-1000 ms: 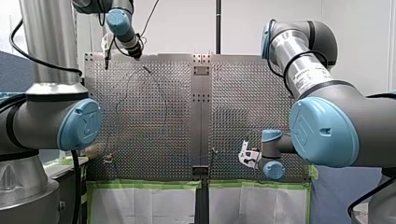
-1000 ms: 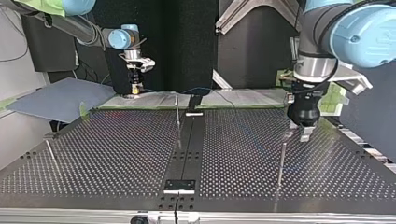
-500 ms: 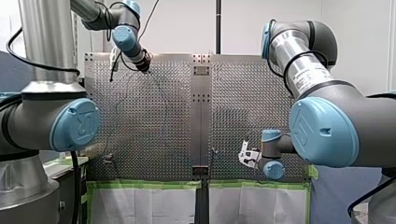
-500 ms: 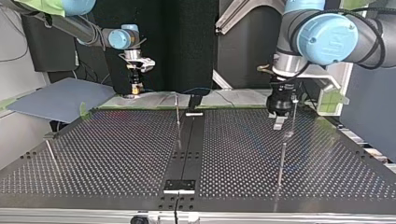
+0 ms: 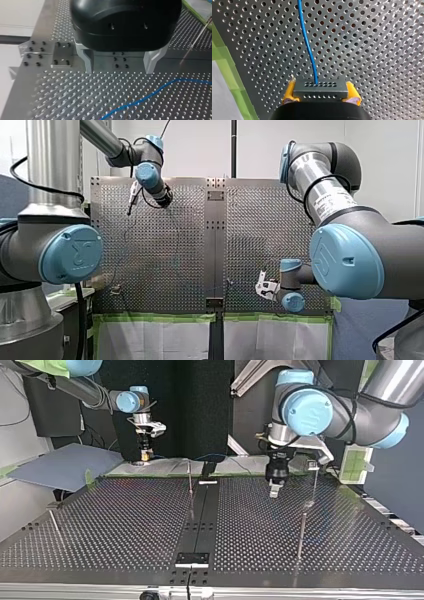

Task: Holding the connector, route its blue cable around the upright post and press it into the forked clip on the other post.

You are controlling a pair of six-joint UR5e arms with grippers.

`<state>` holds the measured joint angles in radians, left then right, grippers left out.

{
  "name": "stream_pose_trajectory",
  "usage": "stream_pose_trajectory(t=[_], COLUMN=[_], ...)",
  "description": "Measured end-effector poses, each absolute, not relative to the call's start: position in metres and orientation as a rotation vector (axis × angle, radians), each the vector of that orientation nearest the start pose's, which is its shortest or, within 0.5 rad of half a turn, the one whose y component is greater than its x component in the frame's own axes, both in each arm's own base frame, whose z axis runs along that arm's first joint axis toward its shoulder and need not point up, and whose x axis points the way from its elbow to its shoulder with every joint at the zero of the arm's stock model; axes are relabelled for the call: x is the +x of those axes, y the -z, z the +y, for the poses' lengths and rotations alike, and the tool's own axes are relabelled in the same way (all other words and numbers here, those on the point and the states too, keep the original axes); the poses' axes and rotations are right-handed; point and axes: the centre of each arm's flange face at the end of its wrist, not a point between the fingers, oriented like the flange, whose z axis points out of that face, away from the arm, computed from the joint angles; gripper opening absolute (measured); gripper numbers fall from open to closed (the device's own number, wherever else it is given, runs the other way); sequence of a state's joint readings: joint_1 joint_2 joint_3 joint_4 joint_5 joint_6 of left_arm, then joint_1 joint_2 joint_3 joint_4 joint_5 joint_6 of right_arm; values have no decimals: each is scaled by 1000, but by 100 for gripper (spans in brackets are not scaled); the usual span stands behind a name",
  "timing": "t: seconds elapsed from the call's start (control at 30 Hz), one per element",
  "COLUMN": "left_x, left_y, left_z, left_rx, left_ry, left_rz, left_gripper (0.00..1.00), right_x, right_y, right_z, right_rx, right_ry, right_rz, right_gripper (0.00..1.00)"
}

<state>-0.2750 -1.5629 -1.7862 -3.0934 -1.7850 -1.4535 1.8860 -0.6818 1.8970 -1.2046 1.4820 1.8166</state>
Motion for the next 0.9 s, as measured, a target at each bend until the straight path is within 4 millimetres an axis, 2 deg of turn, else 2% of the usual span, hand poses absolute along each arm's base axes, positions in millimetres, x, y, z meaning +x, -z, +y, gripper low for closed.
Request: stream_pose_trajectory(t=[0.2, 0.4, 0.9], left_x=[416, 414, 438], left_y=[-376, -373, -377], left_z=[-253, -267, -248], left_rx=[223, 249, 186], left_ry=[-107, -148, -358], left_rz=[1708, 1669, 1574], left_gripper=[100, 100, 100], right_x=[310, 311, 317], right_y=[38, 38, 38], right_z=[-492, -492, -488], right_rx=[1429, 1430, 1434], right_ry=[-1661, -1662, -1687], right_rz=[-1220, -1223, -1226], right_gripper=[0, 0, 0])
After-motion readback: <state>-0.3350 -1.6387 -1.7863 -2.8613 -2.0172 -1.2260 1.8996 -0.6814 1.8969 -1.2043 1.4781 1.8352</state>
